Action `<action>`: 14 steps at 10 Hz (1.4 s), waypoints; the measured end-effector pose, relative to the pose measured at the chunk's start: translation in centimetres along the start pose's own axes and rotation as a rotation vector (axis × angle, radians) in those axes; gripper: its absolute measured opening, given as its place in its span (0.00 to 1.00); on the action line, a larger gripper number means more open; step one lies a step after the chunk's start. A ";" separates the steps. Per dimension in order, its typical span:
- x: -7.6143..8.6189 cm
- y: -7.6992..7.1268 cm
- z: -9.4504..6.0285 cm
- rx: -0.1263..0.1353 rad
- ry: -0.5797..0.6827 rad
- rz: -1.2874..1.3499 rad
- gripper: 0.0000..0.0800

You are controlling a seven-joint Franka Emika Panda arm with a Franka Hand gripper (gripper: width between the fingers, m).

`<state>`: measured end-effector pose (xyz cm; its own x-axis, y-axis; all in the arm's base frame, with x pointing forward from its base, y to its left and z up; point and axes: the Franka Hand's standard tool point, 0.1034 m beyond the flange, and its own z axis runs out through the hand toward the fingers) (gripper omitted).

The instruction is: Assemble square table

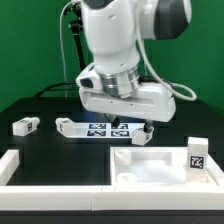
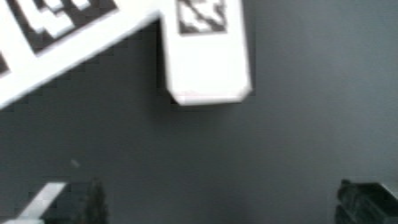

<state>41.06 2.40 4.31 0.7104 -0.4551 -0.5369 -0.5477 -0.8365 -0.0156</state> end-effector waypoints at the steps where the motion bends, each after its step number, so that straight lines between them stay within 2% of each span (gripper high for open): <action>1: -0.8 0.0 0.5 0.005 -0.128 0.040 0.81; 2: -0.2 -1.3 0.4 -0.013 -0.128 0.046 0.81; 3: -0.8 -1.0 0.6 -0.018 -0.206 0.027 0.81; 5: -0.5 -0.2 1.0 -0.025 -0.294 0.050 0.81; 6: -0.5 -0.6 2.0 -0.048 -0.265 0.026 0.81; 7: -0.3 -1.1 2.3 -0.092 -0.183 -0.028 0.81; 8: -0.8 -1.1 2.3 -0.087 -0.198 -0.023 0.81; 11: -0.7 -0.9 2.4 -0.080 -0.201 -0.013 0.81; 12: -1.2 -1.0 3.5 -0.031 -0.213 0.026 0.81; 13: -2.0 -1.0 4.7 -0.016 -0.226 0.046 0.81; 14: -2.6 -1.1 5.6 0.017 -0.249 0.025 0.81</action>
Offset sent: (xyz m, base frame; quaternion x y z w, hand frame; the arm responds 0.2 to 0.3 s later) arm 0.0000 0.0000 0.0000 0.0000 -0.1296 0.0000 0.9916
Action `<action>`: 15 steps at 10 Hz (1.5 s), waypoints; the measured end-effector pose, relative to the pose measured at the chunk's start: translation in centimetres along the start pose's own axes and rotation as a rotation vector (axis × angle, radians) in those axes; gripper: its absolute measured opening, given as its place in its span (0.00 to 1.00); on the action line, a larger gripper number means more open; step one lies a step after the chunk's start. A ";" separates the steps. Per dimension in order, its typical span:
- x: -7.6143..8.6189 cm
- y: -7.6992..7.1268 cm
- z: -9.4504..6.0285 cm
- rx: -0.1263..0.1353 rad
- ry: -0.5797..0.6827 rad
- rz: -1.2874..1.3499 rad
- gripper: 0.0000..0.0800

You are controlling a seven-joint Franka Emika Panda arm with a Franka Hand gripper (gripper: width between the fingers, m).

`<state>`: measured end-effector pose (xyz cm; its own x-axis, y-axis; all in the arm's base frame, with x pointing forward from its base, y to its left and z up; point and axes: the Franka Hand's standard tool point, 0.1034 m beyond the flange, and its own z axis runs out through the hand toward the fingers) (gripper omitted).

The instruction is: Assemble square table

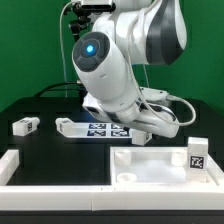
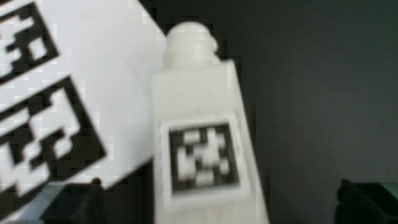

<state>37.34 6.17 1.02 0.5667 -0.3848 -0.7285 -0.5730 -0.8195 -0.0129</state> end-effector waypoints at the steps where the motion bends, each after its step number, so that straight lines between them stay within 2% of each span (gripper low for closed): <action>1: -0.2 0.4 0.7 0.014 -0.017 -0.018 0.81; 4: -0.3 0.5 0.9 0.011 -0.022 -0.017 0.81; 5: -0.3 0.6 0.9 0.011 -0.022 -0.016 0.75; 6: -0.3 0.6 0.9 0.011 -0.022 -0.016 0.75; 7: -0.2 0.6 0.9 0.011 -0.022 -0.015 0.53; 8: -0.2 0.6 0.9 0.012 -0.022 -0.015 0.53; 9: -0.2 0.6 0.9 0.012 -0.022 -0.015 0.35; 14: -0.2 0.7 0.9 0.013 -0.022 -0.014 0.35; 15: -0.2 0.6 0.7 0.005 -0.017 -0.010 0.35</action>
Offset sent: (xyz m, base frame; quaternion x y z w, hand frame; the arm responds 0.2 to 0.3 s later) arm 0.0000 0.0000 0.0000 0.0000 0.0000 0.0000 1.0000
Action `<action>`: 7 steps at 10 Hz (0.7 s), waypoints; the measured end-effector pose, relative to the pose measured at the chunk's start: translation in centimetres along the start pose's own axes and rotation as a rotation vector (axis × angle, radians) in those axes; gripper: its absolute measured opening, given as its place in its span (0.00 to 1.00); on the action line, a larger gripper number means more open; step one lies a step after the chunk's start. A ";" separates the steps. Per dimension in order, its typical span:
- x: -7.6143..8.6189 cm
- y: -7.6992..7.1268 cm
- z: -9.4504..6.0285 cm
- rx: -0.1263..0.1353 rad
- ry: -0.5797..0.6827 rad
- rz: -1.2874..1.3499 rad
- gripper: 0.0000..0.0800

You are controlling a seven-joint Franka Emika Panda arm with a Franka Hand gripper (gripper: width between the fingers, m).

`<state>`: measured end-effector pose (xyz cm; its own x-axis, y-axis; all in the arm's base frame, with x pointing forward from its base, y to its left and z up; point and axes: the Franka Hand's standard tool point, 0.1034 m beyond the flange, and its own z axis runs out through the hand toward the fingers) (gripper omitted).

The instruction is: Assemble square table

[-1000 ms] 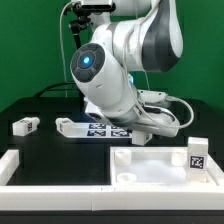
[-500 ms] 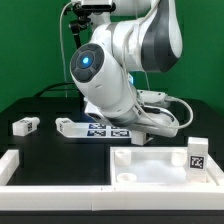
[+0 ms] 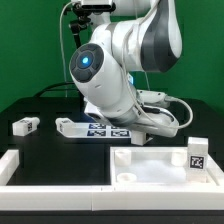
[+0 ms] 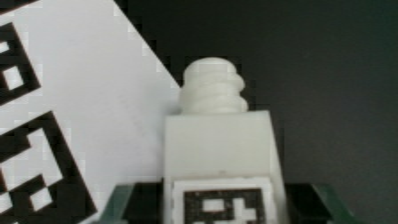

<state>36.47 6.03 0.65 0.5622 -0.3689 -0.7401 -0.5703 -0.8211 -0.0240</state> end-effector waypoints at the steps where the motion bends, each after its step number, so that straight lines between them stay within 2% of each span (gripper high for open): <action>1: -0.1 -0.5 -1.6 -0.033 0.035 -0.019 0.35; 2: -0.4 -1.0 -4.0 -0.016 0.059 -0.041 0.36; 3: -0.4 -1.1 -6.3 -0.015 0.094 -0.059 0.36; 4: -0.8 -1.5 -8.3 -0.036 0.131 -0.095 0.36; 5: -1.1 -1.9 -9.5 -0.028 0.171 -0.098 0.36; 7: -1.1 -1.9 -9.0 -0.018 0.290 -0.092 0.36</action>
Offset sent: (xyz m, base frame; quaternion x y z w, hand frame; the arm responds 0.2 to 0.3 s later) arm 0.0541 -0.0273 0.0723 -0.0570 0.1188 -0.0956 0.9867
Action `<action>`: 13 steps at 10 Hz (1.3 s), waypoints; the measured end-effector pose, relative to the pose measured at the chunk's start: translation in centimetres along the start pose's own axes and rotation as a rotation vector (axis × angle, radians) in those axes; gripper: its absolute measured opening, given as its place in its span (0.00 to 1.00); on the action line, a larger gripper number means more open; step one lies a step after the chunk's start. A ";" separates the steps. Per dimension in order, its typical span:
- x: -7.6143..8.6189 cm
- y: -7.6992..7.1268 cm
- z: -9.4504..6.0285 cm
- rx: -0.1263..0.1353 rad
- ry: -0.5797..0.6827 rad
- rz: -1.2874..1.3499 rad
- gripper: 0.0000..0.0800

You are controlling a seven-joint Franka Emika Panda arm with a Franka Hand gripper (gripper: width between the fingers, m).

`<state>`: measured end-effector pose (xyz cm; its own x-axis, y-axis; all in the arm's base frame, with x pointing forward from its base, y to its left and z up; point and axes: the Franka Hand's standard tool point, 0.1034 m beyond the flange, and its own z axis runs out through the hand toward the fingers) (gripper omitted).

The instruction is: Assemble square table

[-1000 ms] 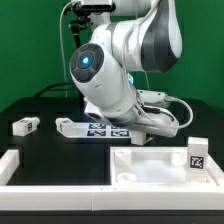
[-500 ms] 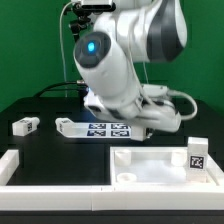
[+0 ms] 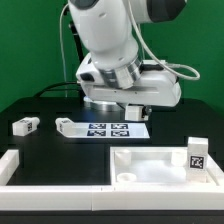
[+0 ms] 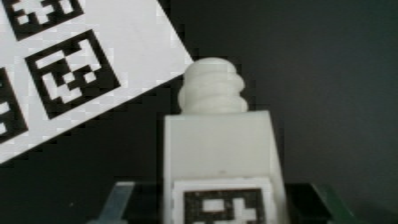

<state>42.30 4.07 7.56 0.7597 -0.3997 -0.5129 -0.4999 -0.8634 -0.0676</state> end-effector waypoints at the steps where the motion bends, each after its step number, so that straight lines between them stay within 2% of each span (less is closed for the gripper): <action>1: 0.5 -0.3 -0.2 0.006 0.089 -0.007 0.36; 2: 0.4 -0.5 -0.3 0.009 0.156 -0.018 0.36; 3: 0.8 -1.0 -1.6 0.009 0.204 -0.042 0.36; 4: 2.0 -1.5 -4.1 -0.018 0.295 -0.087 0.36; 5: 3.0 -2.0 -7.1 -0.027 0.385 -0.133 0.36; 6: 4.0 -2.5 -9.1 -0.060 0.488 -0.187 0.36; 7: 4.2 -2.9 -8.9 -0.039 0.571 -0.185 0.36; 8: 3.9 -2.8 -8.1 -0.036 0.601 -0.195 0.36; 9: 4.3 -3.4 -8.5 -0.011 0.692 -0.200 0.36; 10: 4.6 -3.6 -8.5 0.002 0.771 -0.222 0.36; 11: 5.9 -3.4 -8.5 -0.003 0.835 -0.246 0.36; 12: 7.6 -4.0 -10.0 -0.003 0.903 -0.272 0.36; 13: 9.5 -5.0 -12.1 0.007 1.000 -0.296 0.36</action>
Offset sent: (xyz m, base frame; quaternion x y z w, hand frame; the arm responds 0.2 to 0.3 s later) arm 0.0699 -0.0406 0.0660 -0.0865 0.2631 -0.0952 0.9562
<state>57.08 0.82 13.37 0.8483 -0.2475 0.4681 -0.2372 -0.9680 -0.0820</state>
